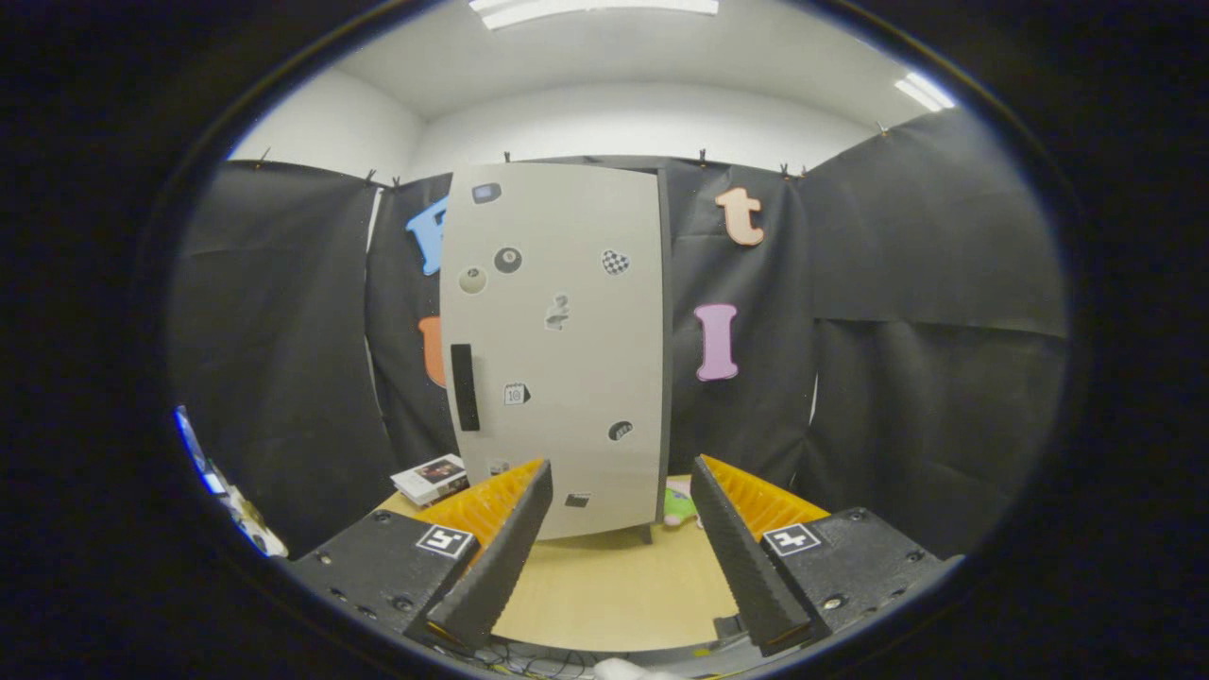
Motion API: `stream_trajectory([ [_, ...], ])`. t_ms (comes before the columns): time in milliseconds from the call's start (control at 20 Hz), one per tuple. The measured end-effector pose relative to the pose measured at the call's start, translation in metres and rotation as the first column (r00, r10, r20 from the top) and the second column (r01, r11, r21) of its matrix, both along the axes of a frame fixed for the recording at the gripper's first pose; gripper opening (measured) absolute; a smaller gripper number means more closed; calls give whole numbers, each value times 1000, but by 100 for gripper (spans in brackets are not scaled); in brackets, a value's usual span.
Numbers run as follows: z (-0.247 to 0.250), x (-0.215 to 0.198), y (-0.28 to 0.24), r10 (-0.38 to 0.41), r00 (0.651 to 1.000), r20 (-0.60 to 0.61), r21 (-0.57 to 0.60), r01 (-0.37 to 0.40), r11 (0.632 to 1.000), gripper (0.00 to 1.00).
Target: Open the shoe cabinet door, grab the shoes and put them into the shoe cabinet, then close the shoe cabinet door.
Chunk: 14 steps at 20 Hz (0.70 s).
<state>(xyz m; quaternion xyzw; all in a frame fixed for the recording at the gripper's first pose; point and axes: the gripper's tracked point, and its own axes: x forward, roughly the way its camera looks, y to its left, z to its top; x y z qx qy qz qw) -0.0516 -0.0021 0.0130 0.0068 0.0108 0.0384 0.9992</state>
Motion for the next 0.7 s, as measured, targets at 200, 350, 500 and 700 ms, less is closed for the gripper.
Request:
stream_trajectory([
  [200, 1, -5, 3, 0, 1000, 6, 5, 0, 1000, 97],
  [350, 0, -6, 3, -7, 1000, -1, 3, 7, 1000, 97],
  [500, -1, -3, 5, -4, 1000, 0, -4, 4, 1000, 97],
  [700, -3, 1, 12, 8, 1000, -5, 4, -8, 1000, 97],
])
